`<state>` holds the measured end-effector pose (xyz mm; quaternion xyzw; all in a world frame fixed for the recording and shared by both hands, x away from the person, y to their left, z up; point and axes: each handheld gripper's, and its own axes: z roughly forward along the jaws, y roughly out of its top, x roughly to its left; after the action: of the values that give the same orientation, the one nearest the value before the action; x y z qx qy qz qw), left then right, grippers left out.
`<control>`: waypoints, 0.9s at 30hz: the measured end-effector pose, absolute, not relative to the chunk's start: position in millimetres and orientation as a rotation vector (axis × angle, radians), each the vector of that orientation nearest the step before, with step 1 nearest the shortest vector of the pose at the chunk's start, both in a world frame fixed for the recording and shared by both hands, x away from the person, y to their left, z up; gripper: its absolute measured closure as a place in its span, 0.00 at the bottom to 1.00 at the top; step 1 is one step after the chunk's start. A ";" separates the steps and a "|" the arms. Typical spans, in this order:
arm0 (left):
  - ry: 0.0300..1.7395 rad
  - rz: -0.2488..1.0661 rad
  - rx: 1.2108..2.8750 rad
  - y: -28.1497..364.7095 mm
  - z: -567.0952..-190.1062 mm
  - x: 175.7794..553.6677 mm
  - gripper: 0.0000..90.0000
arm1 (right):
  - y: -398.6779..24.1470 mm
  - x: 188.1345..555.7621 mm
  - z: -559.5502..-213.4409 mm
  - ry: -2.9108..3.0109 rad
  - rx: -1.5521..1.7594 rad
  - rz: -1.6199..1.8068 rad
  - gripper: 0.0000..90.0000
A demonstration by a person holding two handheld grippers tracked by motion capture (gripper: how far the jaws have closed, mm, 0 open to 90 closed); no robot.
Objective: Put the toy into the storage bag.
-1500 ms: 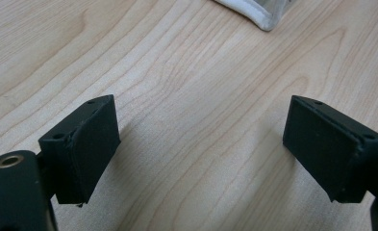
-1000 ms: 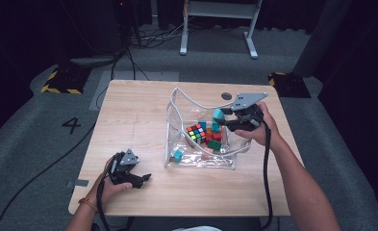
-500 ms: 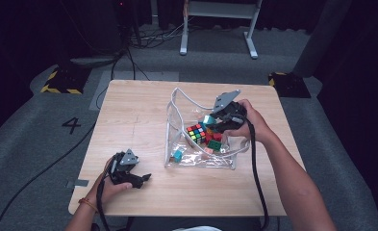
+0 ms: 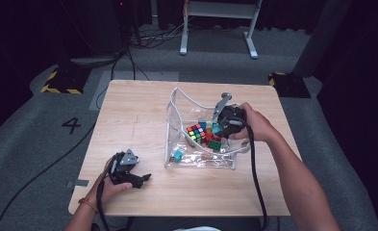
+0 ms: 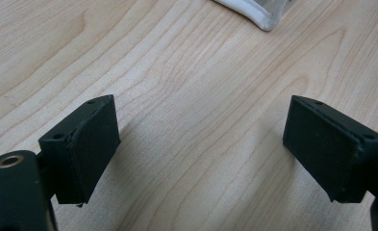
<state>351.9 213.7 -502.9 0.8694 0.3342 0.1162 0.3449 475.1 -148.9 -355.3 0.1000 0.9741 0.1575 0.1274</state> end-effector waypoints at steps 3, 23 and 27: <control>0.868 0.301 2.257 213.7 -502.9 351.9 0.14 | -156.4 473.9 -353.9 2.820 0.305 0.397 0.66; 0.864 0.307 2.260 213.9 -502.7 352.1 0.14 | -183.1 472.7 -352.4 2.775 0.383 0.490 0.60; 0.864 0.312 2.260 214.0 -502.6 352.1 0.14 | -186.1 469.4 -349.2 2.757 0.416 0.548 0.56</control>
<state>352.1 214.0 -502.6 0.8700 0.3326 0.1199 0.3436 469.4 -186.1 -349.2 0.1447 0.9594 0.1906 0.1495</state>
